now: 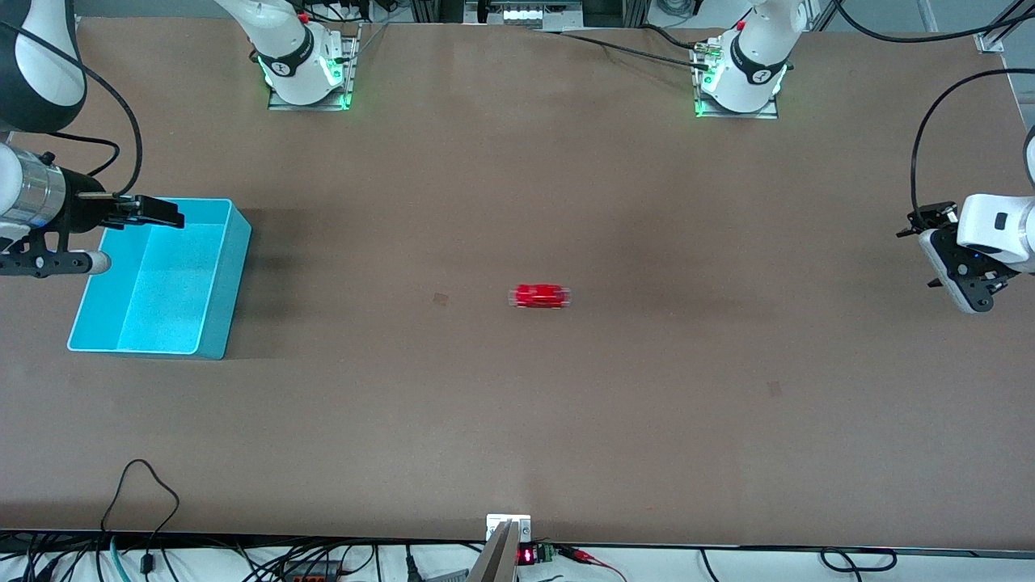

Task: Wind red beetle toy and store in blue box
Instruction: 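Release the car and raise the left gripper away, then reach the right gripper down to the red car beside the box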

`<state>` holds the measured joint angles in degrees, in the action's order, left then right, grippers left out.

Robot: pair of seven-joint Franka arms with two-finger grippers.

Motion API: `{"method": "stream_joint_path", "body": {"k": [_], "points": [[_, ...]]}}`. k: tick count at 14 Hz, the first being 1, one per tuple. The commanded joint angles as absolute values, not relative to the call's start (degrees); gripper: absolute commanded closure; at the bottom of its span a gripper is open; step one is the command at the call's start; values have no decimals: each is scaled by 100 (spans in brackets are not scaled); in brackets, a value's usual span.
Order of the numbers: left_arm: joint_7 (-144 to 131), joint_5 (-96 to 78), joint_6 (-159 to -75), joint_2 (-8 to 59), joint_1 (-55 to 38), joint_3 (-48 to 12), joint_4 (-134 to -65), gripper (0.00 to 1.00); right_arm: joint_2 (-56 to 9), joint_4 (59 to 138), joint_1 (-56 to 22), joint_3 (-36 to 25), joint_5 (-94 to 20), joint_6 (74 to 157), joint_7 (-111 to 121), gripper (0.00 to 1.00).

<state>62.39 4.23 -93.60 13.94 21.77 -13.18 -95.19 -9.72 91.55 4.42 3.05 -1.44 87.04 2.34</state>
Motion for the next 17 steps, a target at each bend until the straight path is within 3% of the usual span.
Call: {"method": "stream_joint_path", "body": {"k": [1, 5, 10, 14, 17], "points": [[4971, 501, -8545, 1441, 2215, -1791, -8852, 0, -967, 9132, 475, 334, -237, 8640, 272, 0], [3685, 483, -8200, 1354, 2076, -1934, -8534, 0, -958, 9132, 483, 334, -237, 8640, 272, 0], [1797, 221, -8436, 783, 837, -978, -8683, 0, -958, 9158, 501, 334, -430, 8385, 255, 0], [257, -44, -9252, 98, 20, -90, -9454, 0, -1097, 9202, 387, 334, -440, 8490, 290, 0], [229, -53, -9817, -158, -290, 360, -9966, 0, -924, 10086, 343, 360, -431, 9269, 606, 0]]}}
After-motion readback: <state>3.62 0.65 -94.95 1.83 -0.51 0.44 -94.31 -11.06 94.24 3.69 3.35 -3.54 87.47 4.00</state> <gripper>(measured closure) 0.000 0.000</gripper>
